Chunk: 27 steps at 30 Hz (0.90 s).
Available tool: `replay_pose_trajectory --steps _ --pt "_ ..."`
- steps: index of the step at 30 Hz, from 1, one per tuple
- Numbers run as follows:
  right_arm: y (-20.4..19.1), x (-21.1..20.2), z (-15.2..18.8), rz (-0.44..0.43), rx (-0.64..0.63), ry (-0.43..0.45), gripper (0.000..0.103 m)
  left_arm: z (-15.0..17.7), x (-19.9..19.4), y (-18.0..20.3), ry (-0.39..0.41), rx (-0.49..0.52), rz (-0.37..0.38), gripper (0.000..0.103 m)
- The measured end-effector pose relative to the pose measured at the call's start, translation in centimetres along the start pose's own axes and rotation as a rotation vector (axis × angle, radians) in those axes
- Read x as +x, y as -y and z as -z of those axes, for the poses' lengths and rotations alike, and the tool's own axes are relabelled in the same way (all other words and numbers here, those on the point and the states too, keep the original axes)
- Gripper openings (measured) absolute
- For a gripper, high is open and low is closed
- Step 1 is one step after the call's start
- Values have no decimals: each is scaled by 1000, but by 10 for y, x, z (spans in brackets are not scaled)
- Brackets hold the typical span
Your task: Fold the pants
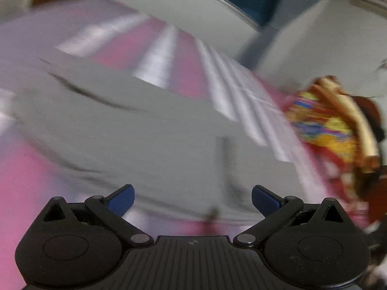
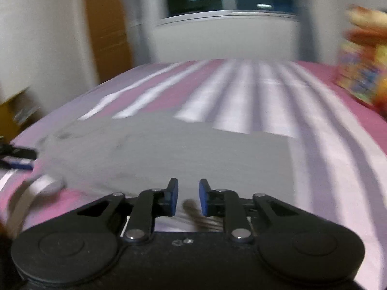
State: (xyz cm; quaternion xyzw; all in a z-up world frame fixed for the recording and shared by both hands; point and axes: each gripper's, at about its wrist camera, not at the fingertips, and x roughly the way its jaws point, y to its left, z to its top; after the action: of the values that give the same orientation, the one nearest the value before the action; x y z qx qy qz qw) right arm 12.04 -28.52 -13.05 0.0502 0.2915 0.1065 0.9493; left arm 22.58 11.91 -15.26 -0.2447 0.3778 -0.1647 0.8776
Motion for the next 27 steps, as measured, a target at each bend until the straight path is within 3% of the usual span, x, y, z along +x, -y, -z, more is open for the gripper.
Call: replay_pose_trajectory --steps 1,3,4,6,12,15,16,17,21,23,25,27 --pt "13 -4 2 7 45 1 18 -2 12 7 -26 -17 30 102" --pt "32 -10 7 20 104 9 18 -7 42 20 -103 -33 68 84" --pt "38 -10 9 23 123 11 18 -7 52 23 -136 -40 66 81" --pt "49 -11 13 27 162 18 19 -9 72 26 -193 -70 73 79" --pt "72 0 24 12 273 25 19 -13 97 36 -231 -72 83 78" --pt "81 4 27 33 317 13 19 -7 112 36 -247 -139 180 42" --pt "83 5 27 32 327 13 20 -4 116 35 -254 -146 191 27" --pt "84 4 28 30 336 13 20 -1 119 36 -259 -151 194 19" --pt "85 -5 24 22 334 30 18 5 90 43 -144 -106 262 19" --pt "82 -8 24 10 314 33 18 8 81 39 -123 -110 241 19" --pt "81 4 29 19 292 -33 18 15 84 27 -152 -106 178 19" --pt "79 21 33 48 290 -106 19 21 93 20 -185 -105 173 19"
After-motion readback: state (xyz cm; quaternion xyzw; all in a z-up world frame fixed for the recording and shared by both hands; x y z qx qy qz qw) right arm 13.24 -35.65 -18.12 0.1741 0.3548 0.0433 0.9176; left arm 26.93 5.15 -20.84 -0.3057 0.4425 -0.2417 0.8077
